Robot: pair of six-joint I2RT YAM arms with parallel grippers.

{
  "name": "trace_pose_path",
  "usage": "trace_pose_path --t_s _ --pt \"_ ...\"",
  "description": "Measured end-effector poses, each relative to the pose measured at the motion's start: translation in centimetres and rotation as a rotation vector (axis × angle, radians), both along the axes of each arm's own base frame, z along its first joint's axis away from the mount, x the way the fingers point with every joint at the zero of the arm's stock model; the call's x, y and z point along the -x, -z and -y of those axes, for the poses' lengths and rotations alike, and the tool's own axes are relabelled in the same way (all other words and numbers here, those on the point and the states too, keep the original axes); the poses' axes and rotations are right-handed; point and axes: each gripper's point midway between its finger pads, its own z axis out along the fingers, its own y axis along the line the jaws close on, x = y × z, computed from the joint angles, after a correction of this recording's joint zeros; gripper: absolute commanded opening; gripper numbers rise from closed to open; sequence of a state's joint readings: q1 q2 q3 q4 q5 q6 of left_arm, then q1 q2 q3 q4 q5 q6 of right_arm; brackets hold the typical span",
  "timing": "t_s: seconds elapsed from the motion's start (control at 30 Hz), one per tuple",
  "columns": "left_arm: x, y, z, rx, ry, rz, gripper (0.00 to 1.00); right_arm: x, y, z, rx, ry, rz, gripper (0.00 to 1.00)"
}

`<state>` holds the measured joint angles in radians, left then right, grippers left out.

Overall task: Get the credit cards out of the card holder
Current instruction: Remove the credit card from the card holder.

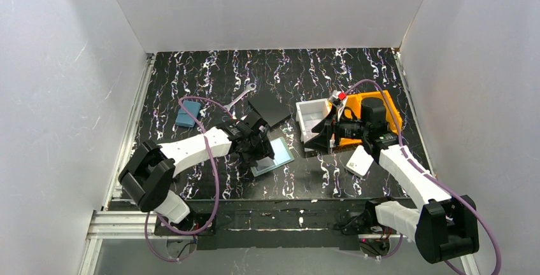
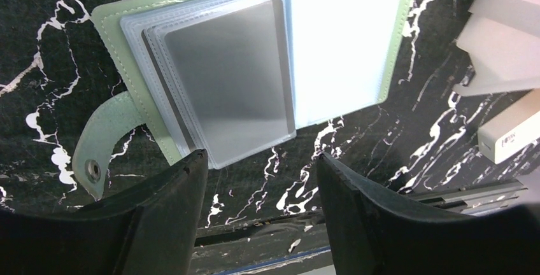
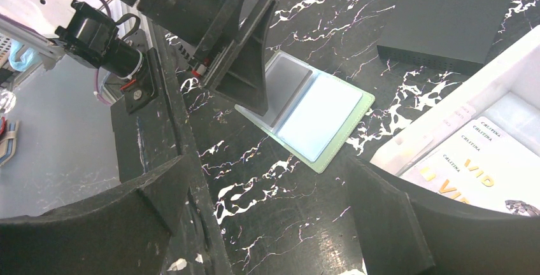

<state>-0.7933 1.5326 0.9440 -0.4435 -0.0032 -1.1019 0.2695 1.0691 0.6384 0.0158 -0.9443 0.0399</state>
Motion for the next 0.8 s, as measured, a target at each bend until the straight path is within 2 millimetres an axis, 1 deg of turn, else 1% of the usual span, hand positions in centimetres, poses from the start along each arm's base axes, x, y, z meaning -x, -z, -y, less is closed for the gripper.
trace_pose_path --t_s 0.17,0.4,0.6,0.8 --pt "-0.1 1.2 -0.2 -0.042 -0.024 -0.035 0.6 0.0 0.0 0.0 0.0 0.0 0.0 0.98" --pt "-0.2 1.0 -0.5 -0.069 -0.039 -0.045 0.6 0.0 0.0 0.0 0.0 0.0 0.0 0.98" --pt "-0.2 1.8 -0.4 -0.082 -0.037 -0.066 0.6 0.0 0.0 0.0 0.0 0.0 -0.001 0.98" --pt "-0.5 1.7 -0.1 -0.072 -0.039 -0.07 0.57 0.0 0.0 0.0 0.0 0.0 -0.001 0.98"
